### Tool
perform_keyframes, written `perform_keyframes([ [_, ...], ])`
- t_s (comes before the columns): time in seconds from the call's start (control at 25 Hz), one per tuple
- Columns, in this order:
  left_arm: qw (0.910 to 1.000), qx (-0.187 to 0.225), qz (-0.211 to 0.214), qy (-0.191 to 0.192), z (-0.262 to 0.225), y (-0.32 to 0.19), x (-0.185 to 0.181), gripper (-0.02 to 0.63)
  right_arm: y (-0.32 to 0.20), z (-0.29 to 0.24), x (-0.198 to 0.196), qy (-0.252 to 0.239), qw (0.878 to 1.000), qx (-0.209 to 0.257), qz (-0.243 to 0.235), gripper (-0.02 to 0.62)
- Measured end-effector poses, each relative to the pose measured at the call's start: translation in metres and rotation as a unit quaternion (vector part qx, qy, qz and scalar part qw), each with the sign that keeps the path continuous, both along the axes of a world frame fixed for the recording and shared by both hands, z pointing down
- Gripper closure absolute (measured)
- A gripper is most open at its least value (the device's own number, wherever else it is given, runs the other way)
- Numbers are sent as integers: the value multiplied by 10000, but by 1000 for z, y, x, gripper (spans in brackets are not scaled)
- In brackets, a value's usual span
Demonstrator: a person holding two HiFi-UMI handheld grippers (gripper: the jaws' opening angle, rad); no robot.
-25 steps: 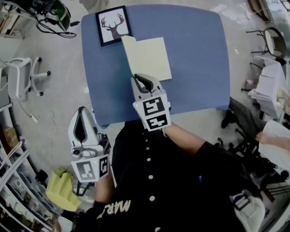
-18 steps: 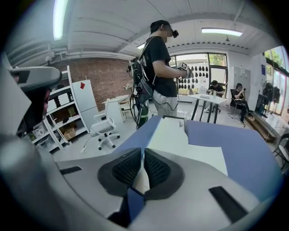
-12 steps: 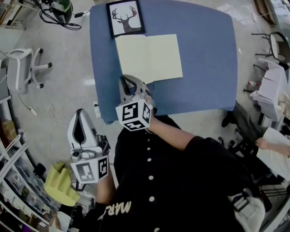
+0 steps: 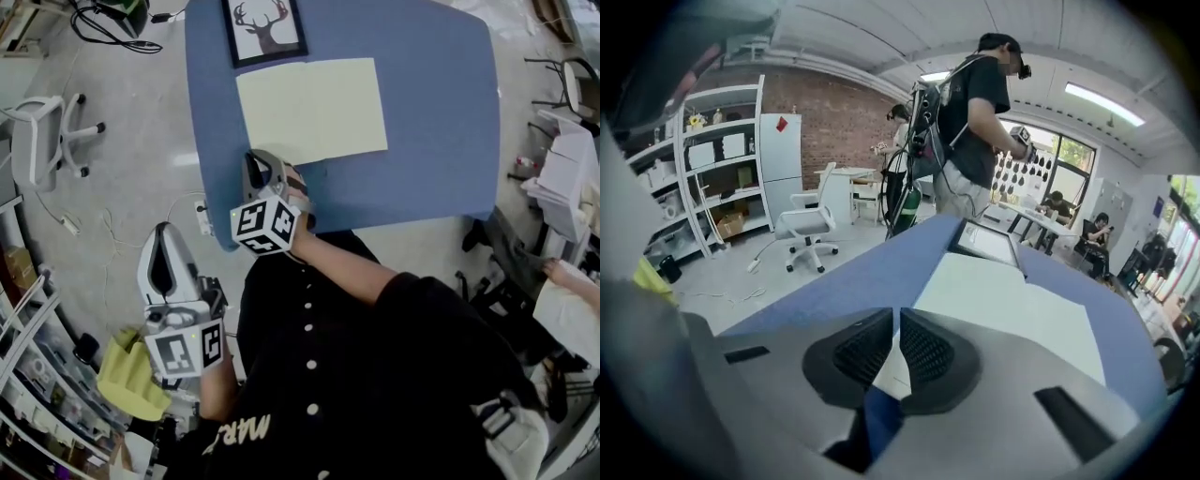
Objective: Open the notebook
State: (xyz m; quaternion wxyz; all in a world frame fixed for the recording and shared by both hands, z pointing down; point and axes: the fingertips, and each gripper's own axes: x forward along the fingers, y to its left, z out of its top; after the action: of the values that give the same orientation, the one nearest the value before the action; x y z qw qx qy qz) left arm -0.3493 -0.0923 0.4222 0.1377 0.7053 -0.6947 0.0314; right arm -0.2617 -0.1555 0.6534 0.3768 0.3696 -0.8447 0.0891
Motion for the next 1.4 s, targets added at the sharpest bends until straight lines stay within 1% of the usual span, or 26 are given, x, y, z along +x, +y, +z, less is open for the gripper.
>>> perform_keyframes([
  [0.08, 10000, -6, 23, 11, 1, 1, 0, 603, 4, 11, 3, -50, 9994, -338, 56, 551],
  [0.16, 10000, -9, 56, 17, 3, 0, 1, 603, 5, 17, 5, -98, 9984, -546, 111, 551],
  [0.32, 9999, 35, 134, 38, 1, 1, 5, 603, 6, 11, 7, -209, 9976, -637, 156, 554],
  [0.4, 9998, 87, 168, 32, -3, 0, 8, 603, 4, -3, 7, -452, 9969, -610, 194, 557],
  [0.48, 9997, 161, 206, 26, -10, -1, 11, 603, -1, -28, 10, -847, 9948, -509, 256, 585],
  [0.56, 9993, 267, 251, 12, -22, -1, 17, 603, -6, -62, 19, -1235, 9914, -329, 266, 589],
  [0.64, 9988, 392, 296, -9, -35, 0, 24, 603, -12, -99, 35, -1538, 9878, -55, 244, 589],
  [0.88, 9960, 780, 424, -77, -77, -2, 57, 603, -31, -213, 108, -2183, 9732, 600, 412, 591],
  [1.0, 9936, 983, 542, -124, -100, -3, 76, 603, -35, -264, 150, -2377, 9646, 992, 571, 591],
  [1.08, 9914, 1138, 621, -168, -115, -6, 88, 603, -37, -293, 180, -2479, 9577, 1336, 586, 591],
  [1.16, 9891, 1282, 688, -218, -128, -11, 100, 603, -38, -318, 212, -2616, 9490, 1639, 644, 591],
  [1.24, 9869, 1408, 739, -269, -139, -15, 112, 603, -38, -339, 246, -2810, 9386, 1816, 844, 591],
  [1.4, 9840, 1548, 812, -338, -158, -11, 134, 603, -28, -374, 312, -3267, 9128, 2089, 1284, 591],
])
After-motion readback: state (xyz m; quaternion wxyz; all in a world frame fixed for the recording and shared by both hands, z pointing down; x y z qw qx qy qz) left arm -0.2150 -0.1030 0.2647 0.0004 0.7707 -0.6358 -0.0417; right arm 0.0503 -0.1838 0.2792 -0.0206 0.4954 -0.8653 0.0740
